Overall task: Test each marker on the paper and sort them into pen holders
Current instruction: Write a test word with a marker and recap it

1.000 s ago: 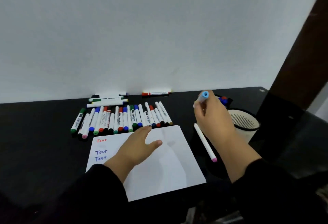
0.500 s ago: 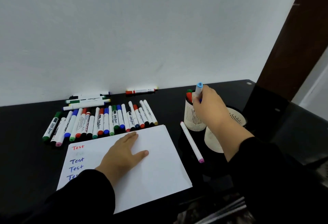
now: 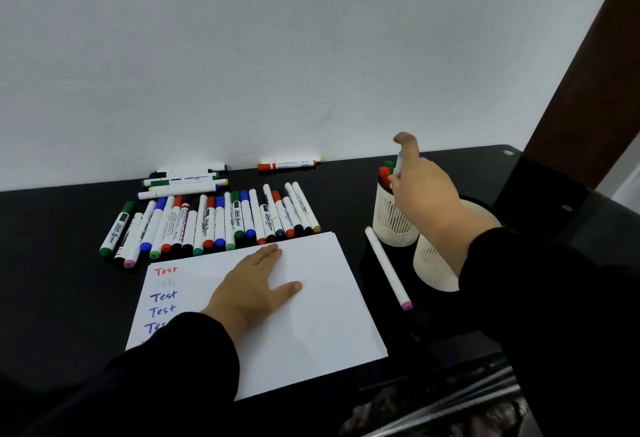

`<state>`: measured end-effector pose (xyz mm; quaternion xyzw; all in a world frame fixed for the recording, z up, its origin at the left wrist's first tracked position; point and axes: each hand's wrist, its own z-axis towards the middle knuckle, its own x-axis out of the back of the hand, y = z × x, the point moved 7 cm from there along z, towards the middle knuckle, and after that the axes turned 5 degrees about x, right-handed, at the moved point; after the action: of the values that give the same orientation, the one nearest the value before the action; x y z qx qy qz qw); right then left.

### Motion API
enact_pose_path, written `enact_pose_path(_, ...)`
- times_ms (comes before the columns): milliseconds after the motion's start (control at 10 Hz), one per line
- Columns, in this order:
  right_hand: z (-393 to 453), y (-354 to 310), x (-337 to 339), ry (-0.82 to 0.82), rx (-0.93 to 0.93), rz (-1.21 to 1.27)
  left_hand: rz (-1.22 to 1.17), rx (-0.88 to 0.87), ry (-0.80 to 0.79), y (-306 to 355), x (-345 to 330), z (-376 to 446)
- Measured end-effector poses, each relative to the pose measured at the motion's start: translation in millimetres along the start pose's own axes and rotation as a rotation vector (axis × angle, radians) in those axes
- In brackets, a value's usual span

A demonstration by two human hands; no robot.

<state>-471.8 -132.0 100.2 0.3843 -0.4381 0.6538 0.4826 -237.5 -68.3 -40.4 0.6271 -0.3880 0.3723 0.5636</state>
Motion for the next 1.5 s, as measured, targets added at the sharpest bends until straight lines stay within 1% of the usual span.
enact_pose_path(100, 5, 1, -5, -0.061, 0.014, -0.053, 0.003, -0.001, -0.001, 0, 0, 0)
enact_pose_path(200, 7, 0, -6, -0.115, -0.004, -0.047, 0.014, 0.001, -0.006, 0, 0, 0)
enact_pose_path(300, 12, -1, -11, -0.191, -0.006, -0.108, 0.026, 0.005, -0.02, 1, 0, 1)
enact_pose_path(400, 14, -1, -10, -0.199, -0.007, -0.095, 0.033, 0.009, -0.03, 1, 0, 1)
enact_pose_path(500, 10, 3, -3, -0.123, -0.058, 0.072, 0.023, 0.009, -0.027, 1, 0, 0)
enact_pose_path(600, 5, 4, 3, -0.106, -0.082, 0.145, 0.015, 0.011, -0.022, 1, 1, -1)
enact_pose_path(700, 5, 3, 8, -0.091, -0.057, 0.146, -0.01, 0.017, -0.029, 1, 1, -1)
enact_pose_path(800, 6, -5, 19, -0.01, 0.051, 0.05, -0.054, 0.025, -0.048, 1, 3, -1)
enact_pose_path(900, 8, -26, 27, 0.06, 0.2, -0.064, -0.092, 0.033, -0.025, 4, 13, 4)
enact_pose_path(1000, 15, -53, 15, 0.031, 0.31, -0.097, -0.132, 0.022, 0.052, 7, 31, 13)
enact_pose_path(1100, 27, -77, -8, -0.029, 0.358, -0.075, -0.147, 0.002, 0.109, 5, 50, 30)
enact_pose_path(1200, 48, -95, -41, -0.087, 0.382, -0.045, -0.109, 0.003, 0.128, -10, 62, 58)
enact_pose_path(1300, 77, -110, -78, -0.151, 0.381, -0.007, -0.071, 0.028, 0.112, -32, 64, 91)
enact_pose_path(1500, 145, -128, -148, -0.254, 0.387, 0.008, 0.098, 0.016, 0.007, -58, 61, 137)
